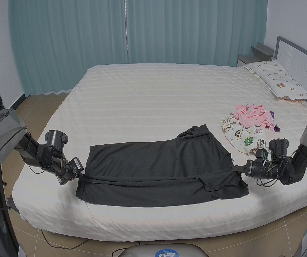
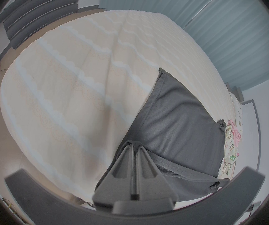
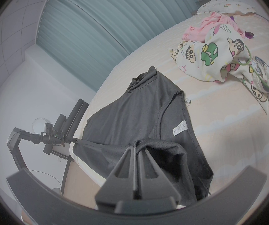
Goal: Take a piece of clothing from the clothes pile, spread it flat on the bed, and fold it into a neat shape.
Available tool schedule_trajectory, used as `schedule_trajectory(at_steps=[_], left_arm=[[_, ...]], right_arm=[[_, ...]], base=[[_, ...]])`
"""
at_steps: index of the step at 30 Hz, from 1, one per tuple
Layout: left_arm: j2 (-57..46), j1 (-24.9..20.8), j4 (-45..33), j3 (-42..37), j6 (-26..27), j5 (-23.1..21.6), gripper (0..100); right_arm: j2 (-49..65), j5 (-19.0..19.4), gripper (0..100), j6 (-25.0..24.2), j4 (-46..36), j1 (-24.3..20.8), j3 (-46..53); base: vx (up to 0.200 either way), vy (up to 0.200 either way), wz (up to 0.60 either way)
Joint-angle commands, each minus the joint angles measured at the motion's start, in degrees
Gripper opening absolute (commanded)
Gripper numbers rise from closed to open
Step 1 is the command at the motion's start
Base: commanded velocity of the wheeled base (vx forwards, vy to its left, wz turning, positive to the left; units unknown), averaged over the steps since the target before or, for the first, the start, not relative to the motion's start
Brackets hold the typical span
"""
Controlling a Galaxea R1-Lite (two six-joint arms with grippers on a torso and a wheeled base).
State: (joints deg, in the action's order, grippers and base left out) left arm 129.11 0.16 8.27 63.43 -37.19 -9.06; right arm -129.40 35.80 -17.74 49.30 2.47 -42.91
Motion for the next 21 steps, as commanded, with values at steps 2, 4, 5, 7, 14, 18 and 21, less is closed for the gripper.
schedule_trajectory(at_steps=[2, 4, 5, 7, 14, 18, 21], left_arm=[[2.5, -0.2, -0.1, 2.1, -0.5, 0.0, 0], [4.0, -0.2, 0.0, 3.5, -1.7, 0.1, 100], [4.3, -0.2, -0.1, 4.2, -2.4, 0.1, 100], [4.3, -0.2, -0.1, 4.5, -3.2, 0.2, 100], [3.5, 0.5, -0.4, 3.4, -3.5, -0.1, 100], [-0.3, 1.5, -2.3, 1.4, -3.6, -2.2, 100], [-4.3, 2.6, -2.8, -1.3, -5.0, -6.5, 100]], right_arm=[[-3.4, -2.1, 100, 0.0, 0.5, -0.1, -1.8], [-5.8, -3.5, 100, -0.4, 0.6, -0.3, -3.8], [-6.6, -4.0, 100, -1.1, 0.7, -0.7, -4.3], [-7.1, -5.5, 100, -3.8, 1.9, -1.2, -4.9], [-5.2, -10.5, 100, -14.3, 10.9, -1.2, -1.8], [-2.3, -15.2, 100, -17.9, 10.3, -1.8, 2.4], [0.5, -20.2, 100, -25.0, 10.6, -4.2, 6.3]], base=[[0.0, 0.0, 0.0], [0.0, 0.0, 0.0], [0.0, 0.0, 0.0], [0.0, 0.0, 0.0], [0.0, 0.0, 0.0], [0.0, 0.0, 0.0], [0.0, 0.0, 0.0]])
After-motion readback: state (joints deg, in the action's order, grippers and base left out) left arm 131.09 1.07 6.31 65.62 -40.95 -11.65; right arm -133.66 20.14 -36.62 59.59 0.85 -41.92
